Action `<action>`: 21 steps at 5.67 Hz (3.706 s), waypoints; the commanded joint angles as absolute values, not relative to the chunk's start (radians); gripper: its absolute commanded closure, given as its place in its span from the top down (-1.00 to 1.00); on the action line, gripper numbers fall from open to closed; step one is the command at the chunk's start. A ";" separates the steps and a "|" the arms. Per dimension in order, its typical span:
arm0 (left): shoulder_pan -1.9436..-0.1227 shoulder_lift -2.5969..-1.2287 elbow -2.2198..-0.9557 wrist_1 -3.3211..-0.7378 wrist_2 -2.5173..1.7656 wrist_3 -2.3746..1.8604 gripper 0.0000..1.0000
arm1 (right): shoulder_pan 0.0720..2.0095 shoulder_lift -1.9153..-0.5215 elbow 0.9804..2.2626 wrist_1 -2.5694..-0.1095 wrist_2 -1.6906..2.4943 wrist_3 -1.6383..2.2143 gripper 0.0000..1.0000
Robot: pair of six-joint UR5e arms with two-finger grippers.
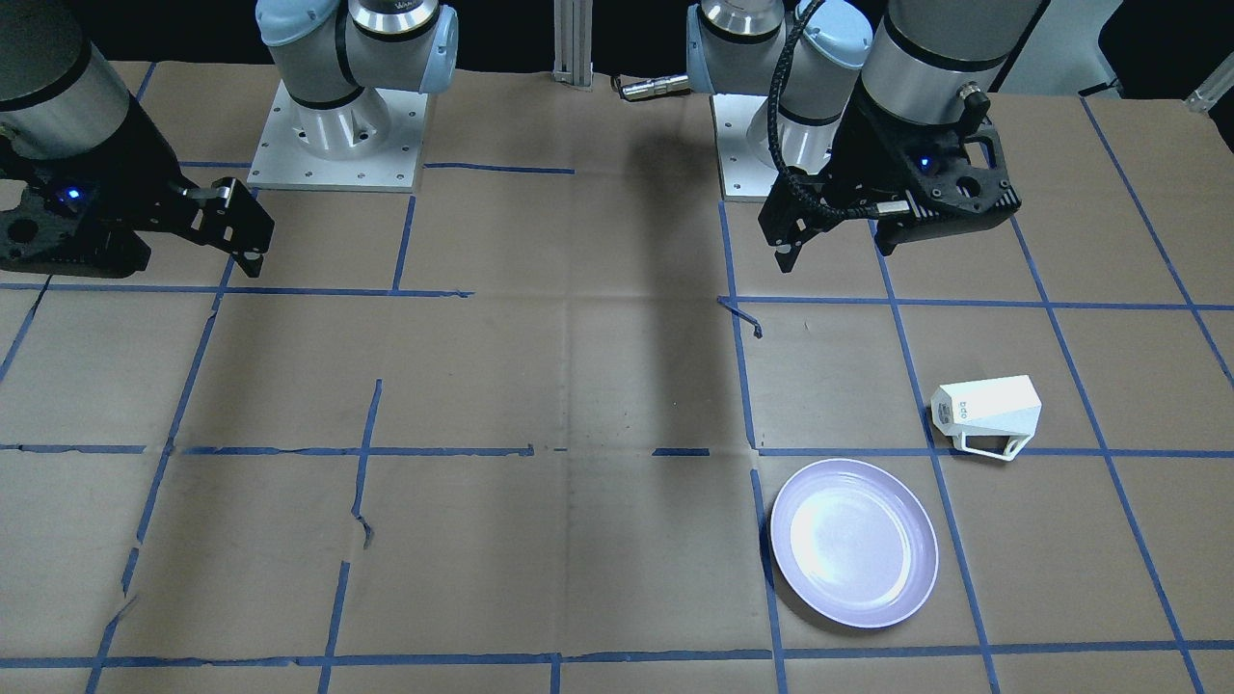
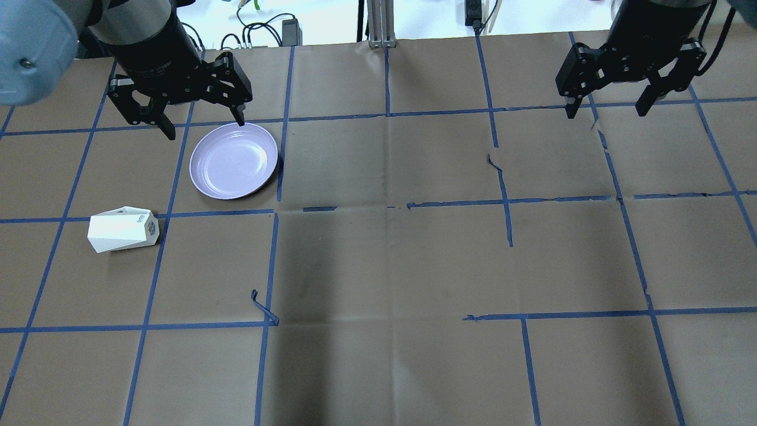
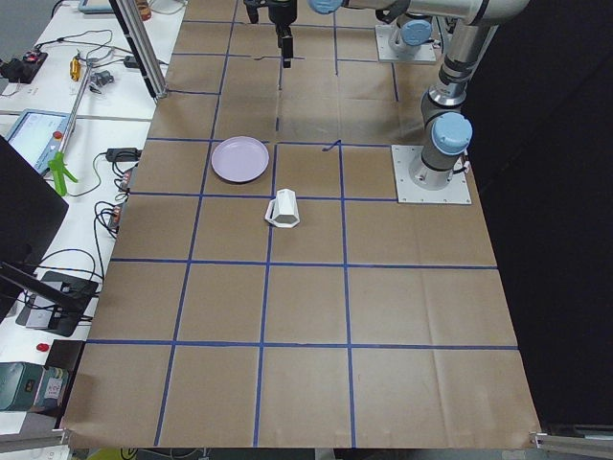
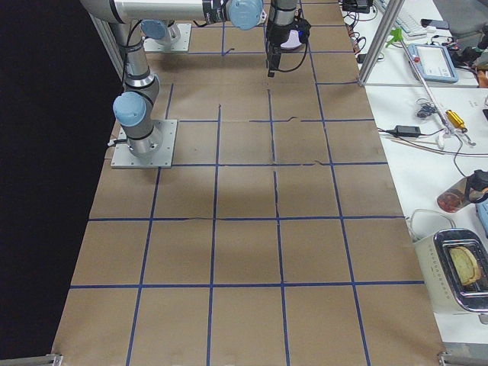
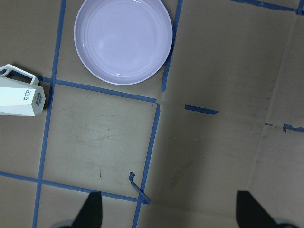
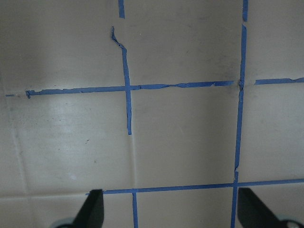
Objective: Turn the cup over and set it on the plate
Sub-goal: 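Move the left gripper away from the plate toward the white mug, then lower the left gripper onto the white mug lying on its side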
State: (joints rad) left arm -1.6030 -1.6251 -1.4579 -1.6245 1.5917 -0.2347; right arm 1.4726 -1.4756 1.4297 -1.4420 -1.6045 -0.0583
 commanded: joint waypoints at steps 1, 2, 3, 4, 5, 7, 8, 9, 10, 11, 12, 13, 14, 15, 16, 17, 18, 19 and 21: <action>-1.601 -1.621 -1.457 -1.624 1.592 -0.236 0.98 | 1.473 -1.476 1.430 -1.442 -1.605 -0.058 1.00; -1.601 -1.614 -1.457 -1.624 1.592 -0.238 0.98 | 1.473 -1.476 1.430 -1.442 -1.605 -0.058 1.00; -1.585 -1.612 -1.462 -1.624 1.594 -0.232 0.98 | 1.473 -1.476 1.430 -1.442 -1.605 -0.058 1.00; -1.525 -1.612 -1.463 -1.624 1.597 -0.180 0.98 | 1.473 -1.476 1.430 -1.442 -1.605 -0.058 1.00; -1.406 -1.612 -1.462 -1.626 1.598 -0.070 0.99 | 1.473 -1.476 1.430 -1.442 -1.605 -0.058 1.00; -1.097 -1.638 -1.451 -1.626 1.603 0.366 0.99 | 1.473 -1.476 1.430 -1.442 -1.605 -0.058 1.00; -0.936 -1.653 -1.453 -1.625 1.600 0.619 0.99 | 1.473 -1.476 1.430 -1.442 -1.605 -0.058 1.00; -0.828 -1.678 -1.450 -1.624 1.595 0.778 0.99 | 1.473 -1.476 1.430 -1.442 -1.605 -0.058 1.00; -0.804 -1.684 -1.457 -1.626 1.594 0.804 0.99 | 1.473 -1.476 1.430 -1.442 -1.605 -0.058 1.00; -0.793 -1.690 -1.460 -1.635 1.557 0.825 0.99 | 1.473 -1.476 1.430 -1.442 -1.605 -0.058 1.00; -0.755 -1.727 -1.462 -1.649 1.454 0.859 0.99 | 1.473 -1.476 1.430 -1.442 -1.605 -0.058 1.00; -0.692 -1.800 -1.463 -1.673 1.328 0.889 0.99 | 1.473 -1.476 1.430 -1.442 -1.605 -0.058 1.00; -0.643 -1.895 -1.454 -1.707 1.183 0.920 0.99 | 1.473 -1.476 1.430 -1.442 -1.605 -0.058 1.00; -0.603 -1.995 -1.448 -1.776 1.101 1.025 0.99 | 1.473 -1.476 1.430 -1.442 -1.605 -0.058 1.00; -0.572 -2.091 -1.447 -1.863 1.013 1.139 0.99 | 1.473 -1.476 1.430 -1.442 -1.605 -0.058 1.00; -0.552 -2.183 -1.448 -1.970 0.946 1.273 0.99 | 1.473 -1.476 1.430 -1.442 -1.605 -0.058 1.00; -0.545 -2.263 -1.450 -2.087 0.864 1.393 0.99 | 1.473 -1.476 1.430 -1.442 -1.605 -0.058 1.00; -0.546 -2.325 -1.451 -2.162 0.851 1.460 0.99 | 1.473 -1.476 1.430 -1.442 -1.605 -0.058 1.00; -0.551 -2.397 -1.468 -2.230 0.850 1.523 0.99 | 1.473 -1.476 1.430 -1.442 -1.605 -0.058 1.00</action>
